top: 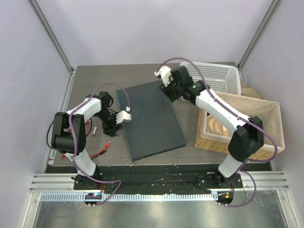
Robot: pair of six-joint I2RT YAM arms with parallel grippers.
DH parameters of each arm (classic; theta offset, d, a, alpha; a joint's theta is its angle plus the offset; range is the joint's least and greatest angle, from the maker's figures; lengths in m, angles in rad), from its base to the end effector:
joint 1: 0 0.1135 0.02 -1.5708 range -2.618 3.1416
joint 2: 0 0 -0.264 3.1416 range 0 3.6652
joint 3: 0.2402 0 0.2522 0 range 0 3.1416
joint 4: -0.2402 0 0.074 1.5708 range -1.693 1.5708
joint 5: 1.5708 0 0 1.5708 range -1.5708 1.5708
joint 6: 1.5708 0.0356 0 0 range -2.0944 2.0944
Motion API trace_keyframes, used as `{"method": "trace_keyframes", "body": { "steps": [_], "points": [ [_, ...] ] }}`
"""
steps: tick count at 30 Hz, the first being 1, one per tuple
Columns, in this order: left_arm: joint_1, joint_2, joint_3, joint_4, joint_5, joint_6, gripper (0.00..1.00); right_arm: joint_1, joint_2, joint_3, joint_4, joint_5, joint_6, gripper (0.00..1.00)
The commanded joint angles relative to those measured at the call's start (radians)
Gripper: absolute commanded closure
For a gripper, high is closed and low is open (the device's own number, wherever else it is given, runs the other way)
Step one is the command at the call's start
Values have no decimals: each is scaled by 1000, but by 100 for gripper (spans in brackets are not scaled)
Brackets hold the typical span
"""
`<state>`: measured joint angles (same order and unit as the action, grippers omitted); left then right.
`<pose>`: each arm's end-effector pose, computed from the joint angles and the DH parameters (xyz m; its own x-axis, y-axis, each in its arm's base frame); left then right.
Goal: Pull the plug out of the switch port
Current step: Move the plug to the center of the board.
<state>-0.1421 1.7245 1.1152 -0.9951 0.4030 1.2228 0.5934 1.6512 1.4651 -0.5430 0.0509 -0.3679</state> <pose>0.2871 -0.0552 0.1767 -0.2272 0.9061 -0.3570 0.9700 0.1781 -0.1652 0.3117 0.2080 0.3173 -0.3258 -0.6530 -0.6837 -0.6904 0.6584 -0.2999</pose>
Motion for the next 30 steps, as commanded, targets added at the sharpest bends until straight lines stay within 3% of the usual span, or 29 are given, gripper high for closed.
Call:
{"method": "trace_keyframes", "body": {
  "steps": [1, 7, 11, 14, 18, 22, 25, 27, 28, 29, 30],
  "points": [
    [1, -14, -40, 35, -18, 67, 44, -63, -39, 196, -106, 1, -16, 50],
    [-13, -8, -116, 196, -52, 20, 46, -92, -45, 229, -110, 59, 6, 50],
    [1, -2, -141, 246, -144, -14, 68, -95, -76, 215, -138, 115, 26, 50],
    [83, -3, -137, 271, -168, -90, 71, -95, -103, 184, -158, 206, 20, 50],
    [196, 7, -91, 271, -254, -402, 73, -96, -117, 170, -184, 255, 46, 50],
    [289, -8, -83, 247, -332, -573, 72, -96, -99, 172, -152, 222, 32, 50],
    [300, -28, -94, 217, -337, -640, 71, -95, -70, 199, -140, 167, 59, 50],
    [300, -45, -88, 193, -303, -687, 62, -95, -56, 228, -149, 132, 98, 50],
    [299, -52, -84, 193, -297, -753, 49, -95, -53, 235, -153, 95, 104, 50],
    [299, -62, -69, 175, -250, -764, 1, -96, -51, 242, -156, 83, 112, 50],
    [299, -77, -61, 167, -216, -770, 0, -95, -51, 244, -156, 78, 130, 50]
  ]
}}
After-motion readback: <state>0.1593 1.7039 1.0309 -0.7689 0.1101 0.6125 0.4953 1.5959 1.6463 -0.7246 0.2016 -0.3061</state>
